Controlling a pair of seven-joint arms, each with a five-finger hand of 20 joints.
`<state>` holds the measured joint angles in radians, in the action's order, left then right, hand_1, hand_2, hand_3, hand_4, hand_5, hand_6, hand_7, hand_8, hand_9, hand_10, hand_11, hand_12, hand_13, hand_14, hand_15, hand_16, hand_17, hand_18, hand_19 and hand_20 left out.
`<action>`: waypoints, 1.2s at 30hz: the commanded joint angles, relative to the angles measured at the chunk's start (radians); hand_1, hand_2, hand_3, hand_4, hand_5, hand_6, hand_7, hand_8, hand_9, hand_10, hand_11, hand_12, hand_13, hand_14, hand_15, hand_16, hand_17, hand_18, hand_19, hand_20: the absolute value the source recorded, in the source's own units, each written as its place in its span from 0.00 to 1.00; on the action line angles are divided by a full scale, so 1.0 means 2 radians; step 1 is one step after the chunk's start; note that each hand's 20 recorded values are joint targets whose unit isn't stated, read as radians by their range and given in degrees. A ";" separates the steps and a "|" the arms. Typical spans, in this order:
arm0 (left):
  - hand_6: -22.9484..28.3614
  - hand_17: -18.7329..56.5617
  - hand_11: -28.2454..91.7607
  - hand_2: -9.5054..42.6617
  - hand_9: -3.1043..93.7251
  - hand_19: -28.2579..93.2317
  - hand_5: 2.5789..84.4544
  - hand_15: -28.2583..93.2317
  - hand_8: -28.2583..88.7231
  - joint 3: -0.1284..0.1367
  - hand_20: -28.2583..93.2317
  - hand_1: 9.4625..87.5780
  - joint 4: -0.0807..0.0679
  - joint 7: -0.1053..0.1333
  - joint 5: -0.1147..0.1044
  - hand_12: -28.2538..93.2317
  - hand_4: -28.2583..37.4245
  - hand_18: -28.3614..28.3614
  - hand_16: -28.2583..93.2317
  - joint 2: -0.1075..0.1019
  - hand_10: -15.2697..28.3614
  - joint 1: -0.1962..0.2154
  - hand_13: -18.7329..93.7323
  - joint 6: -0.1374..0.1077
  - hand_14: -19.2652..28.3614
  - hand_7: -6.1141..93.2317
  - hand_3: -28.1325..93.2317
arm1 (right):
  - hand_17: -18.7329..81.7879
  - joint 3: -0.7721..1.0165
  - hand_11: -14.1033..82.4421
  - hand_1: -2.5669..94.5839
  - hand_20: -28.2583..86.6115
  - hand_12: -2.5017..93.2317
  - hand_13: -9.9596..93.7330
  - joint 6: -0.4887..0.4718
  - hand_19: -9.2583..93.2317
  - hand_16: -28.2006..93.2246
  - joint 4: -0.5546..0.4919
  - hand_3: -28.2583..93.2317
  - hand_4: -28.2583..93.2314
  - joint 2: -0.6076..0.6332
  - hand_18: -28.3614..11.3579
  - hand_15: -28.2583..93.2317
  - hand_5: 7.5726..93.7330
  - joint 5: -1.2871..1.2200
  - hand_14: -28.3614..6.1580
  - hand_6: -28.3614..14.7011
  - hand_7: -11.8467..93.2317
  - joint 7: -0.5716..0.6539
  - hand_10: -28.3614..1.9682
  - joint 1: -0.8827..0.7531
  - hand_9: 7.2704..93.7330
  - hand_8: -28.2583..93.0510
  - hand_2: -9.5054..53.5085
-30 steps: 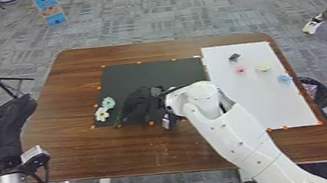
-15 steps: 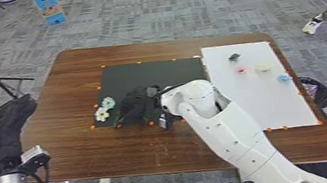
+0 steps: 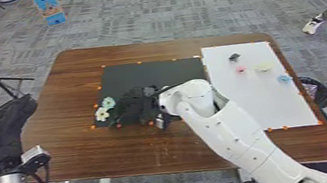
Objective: Arrange flowers
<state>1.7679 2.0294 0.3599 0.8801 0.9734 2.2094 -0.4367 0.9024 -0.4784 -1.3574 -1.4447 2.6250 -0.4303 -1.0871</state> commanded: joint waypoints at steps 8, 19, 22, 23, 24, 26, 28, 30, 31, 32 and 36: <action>0.48 0.33 0.40 0.55 0.57 0.34 0.60 0.38 0.16 0.002 0.39 0.24 0.003 0.001 -0.001 0.32 0.01 0.72 0.22 0.001 0.64 0.002 0.54 0.000 0.71 0.24 0.85 | 0.35 0.008 0.21 0.25 0.72 0.17 0.57 0.024 0.66 0.49 -0.007 0.75 0.08 -0.018 0.16 0.74 0.45 -0.027 0.27 0.62 0.36 -0.014 0.58 0.037 0.48 0.15 0.45; 0.48 0.33 0.40 0.55 0.57 0.33 0.60 0.38 0.16 0.002 0.39 0.24 0.003 0.001 0.000 0.32 0.01 0.72 0.22 0.002 0.64 0.002 0.54 0.000 0.71 0.24 0.85 | 0.37 0.000 0.25 0.31 0.73 0.18 0.59 0.098 0.68 0.50 0.013 0.76 0.08 -0.038 0.16 0.76 0.51 -0.028 0.30 0.63 0.37 0.012 0.53 0.026 0.56 0.14 0.40; 0.48 0.33 0.40 0.55 0.57 0.33 0.60 0.38 0.16 0.002 0.39 0.24 0.003 0.001 0.000 0.32 0.01 0.72 0.22 0.002 0.64 0.002 0.54 0.000 0.71 0.24 0.85 | 0.37 0.003 0.24 0.29 0.73 0.18 0.58 0.096 0.68 0.50 0.020 0.75 0.08 -0.046 0.15 0.76 0.50 -0.007 0.28 0.62 0.35 0.004 0.53 0.027 0.55 0.14 0.42; 0.48 0.33 0.40 0.55 0.57 0.33 0.60 0.38 0.16 0.002 0.39 0.24 0.003 0.001 -0.001 0.32 0.01 0.72 0.22 0.001 0.64 0.002 0.54 0.000 0.71 0.24 0.85 | 0.37 0.005 0.24 0.28 0.73 0.18 0.58 0.087 0.68 0.50 0.021 0.75 0.08 -0.047 0.15 0.76 0.49 -0.005 0.28 0.61 0.34 0.006 0.53 0.027 0.53 0.14 0.42; 0.48 0.33 0.40 0.55 0.57 0.33 0.60 0.38 0.16 0.002 0.39 0.24 0.003 0.001 0.000 0.32 0.01 0.72 0.22 0.001 0.64 0.002 0.54 0.000 0.71 0.24 0.85 | 0.36 0.009 0.24 0.28 0.73 0.18 0.58 0.080 0.68 0.50 0.024 0.75 0.08 -0.051 0.15 0.76 0.49 0.001 0.28 0.61 0.34 0.004 0.53 0.026 0.53 0.14 0.42; 0.48 0.33 0.40 0.55 0.57 0.33 0.60 0.38 0.16 0.002 0.39 0.24 0.003 0.001 0.000 0.32 0.01 0.72 0.22 0.001 0.64 0.002 0.54 0.000 0.71 0.24 0.85 | 0.36 0.017 0.23 0.27 0.73 0.18 0.57 0.077 0.68 0.50 0.031 0.75 0.08 -0.057 0.15 0.76 0.48 0.015 0.28 0.61 0.33 0.000 0.52 0.024 0.51 0.14 0.43; 0.48 0.33 0.40 0.55 0.57 0.33 0.60 0.38 0.16 0.002 0.39 0.24 0.003 0.000 0.000 0.32 0.01 0.72 0.22 0.002 0.64 0.002 0.54 0.001 0.71 0.24 0.85 | 0.36 0.024 0.23 0.27 0.73 0.18 0.57 0.073 0.68 0.50 0.038 0.74 0.08 -0.062 0.15 0.76 0.48 0.029 0.27 0.61 0.33 -0.004 0.52 0.021 0.50 0.14 0.44; 0.48 0.33 0.40 0.55 0.57 0.33 0.60 0.38 0.16 0.003 0.39 0.24 0.003 0.000 0.001 0.32 0.01 0.72 0.22 0.003 0.64 0.002 0.54 0.001 0.71 0.24 0.84 | 0.36 0.031 0.23 0.27 0.73 0.18 0.56 0.065 0.68 0.50 0.044 0.74 0.08 -0.067 0.15 0.76 0.48 0.052 0.27 0.61 0.32 -0.010 0.52 0.020 0.49 0.14 0.45; 0.48 0.33 0.41 0.55 0.57 0.33 0.60 0.38 0.16 0.003 0.39 0.24 0.003 -0.001 0.001 0.32 0.01 0.72 0.22 0.003 0.64 0.002 0.54 0.002 0.71 0.24 0.84 | 0.36 0.034 0.23 0.27 0.73 0.18 0.56 0.062 0.68 0.50 0.048 0.74 0.08 -0.070 0.15 0.76 0.47 0.060 0.27 0.61 0.32 -0.014 0.53 0.019 0.49 0.14 0.45; 0.48 0.33 0.40 0.55 0.57 0.33 0.60 0.38 0.16 0.003 0.39 0.24 0.003 0.000 0.001 0.32 0.01 0.72 0.22 0.003 0.64 0.002 0.54 0.001 0.71 0.24 0.85 | 0.35 0.038 0.22 0.27 0.73 0.18 0.56 0.058 0.68 0.50 0.050 0.74 0.08 -0.073 0.15 0.76 0.47 0.073 0.26 0.61 0.32 -0.018 0.53 0.018 0.48 0.14 0.45; 0.48 0.33 0.40 0.55 0.57 0.33 0.60 0.38 0.16 0.003 0.39 0.24 0.003 -0.002 0.003 0.32 0.01 0.72 0.22 0.005 0.64 0.001 0.54 0.003 0.71 0.24 0.84 | 0.35 0.047 0.22 0.27 0.73 0.18 0.55 0.059 0.68 0.50 0.061 0.73 0.08 -0.080 0.15 0.76 0.46 0.098 0.26 0.61 0.31 -0.023 0.54 0.017 0.45 0.14 0.46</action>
<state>1.7678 2.0294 0.3606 0.8777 0.9693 2.2096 -0.4366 0.9763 -0.3655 -1.2621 -1.5774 2.7591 -0.4396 -1.0470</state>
